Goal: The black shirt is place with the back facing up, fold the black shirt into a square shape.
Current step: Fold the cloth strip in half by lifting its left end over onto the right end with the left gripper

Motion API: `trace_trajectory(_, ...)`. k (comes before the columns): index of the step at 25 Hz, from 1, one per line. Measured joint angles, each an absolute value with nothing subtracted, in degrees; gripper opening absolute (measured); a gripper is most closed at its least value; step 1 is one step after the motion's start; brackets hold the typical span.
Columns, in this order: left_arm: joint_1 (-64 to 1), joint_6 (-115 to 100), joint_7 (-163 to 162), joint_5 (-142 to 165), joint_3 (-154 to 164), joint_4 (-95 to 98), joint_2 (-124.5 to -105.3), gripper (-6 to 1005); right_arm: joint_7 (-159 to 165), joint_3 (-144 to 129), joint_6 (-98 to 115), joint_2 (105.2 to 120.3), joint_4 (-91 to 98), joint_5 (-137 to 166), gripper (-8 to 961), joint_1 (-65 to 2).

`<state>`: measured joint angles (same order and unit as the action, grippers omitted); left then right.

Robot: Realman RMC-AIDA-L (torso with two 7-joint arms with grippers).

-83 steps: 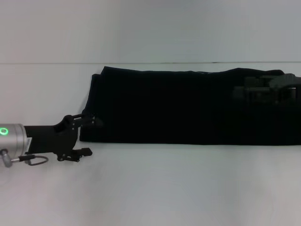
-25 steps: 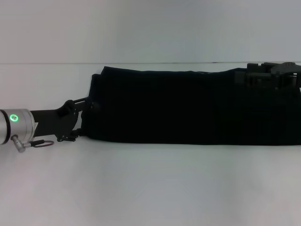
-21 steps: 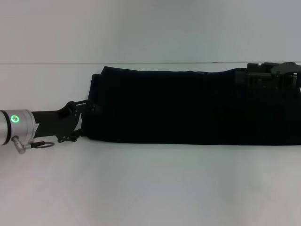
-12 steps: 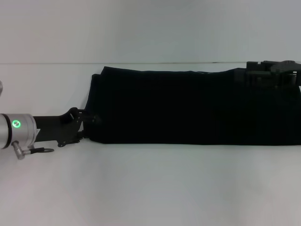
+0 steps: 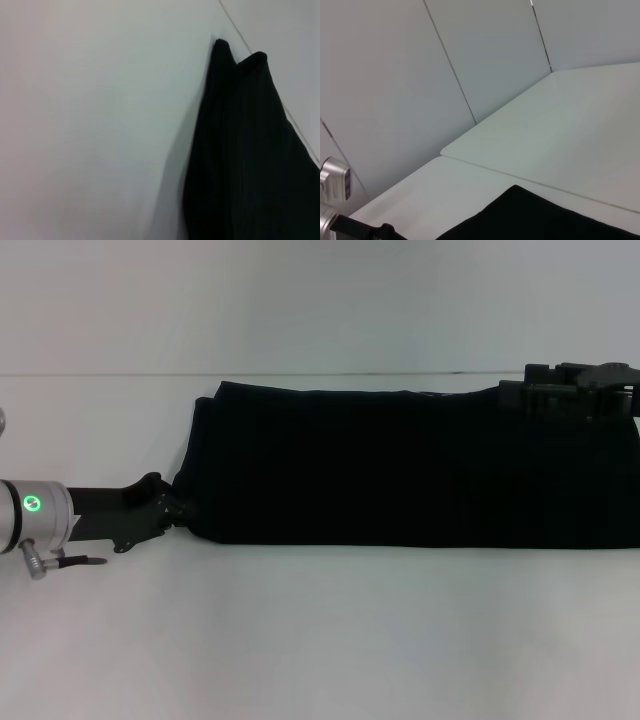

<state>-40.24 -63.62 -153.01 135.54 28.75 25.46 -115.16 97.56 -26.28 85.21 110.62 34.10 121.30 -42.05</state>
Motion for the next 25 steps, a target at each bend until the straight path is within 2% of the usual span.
trace_trajectory(11, -38.80, -65.11, -147.79, 136.03, 28.13, 27.65, -115.13, 17, 97.55, -26.01, 84.71, 111.19, 34.10, 120.86, 793, -41.85)
trace_trajectory(16, -34.25, -69.10, -145.06, 135.26, 26.68, 33.60, -115.05, 23, 99.06, -26.02, 84.27, 111.28, 34.10, 120.56, 792, -41.87)
trace_trajectory(25, -25.73, -79.60, -141.50, 136.46, 13.74, 42.59, -112.56, 33, 100.31, -26.05, 80.32, 111.33, 33.47, 118.75, 794, -42.02)
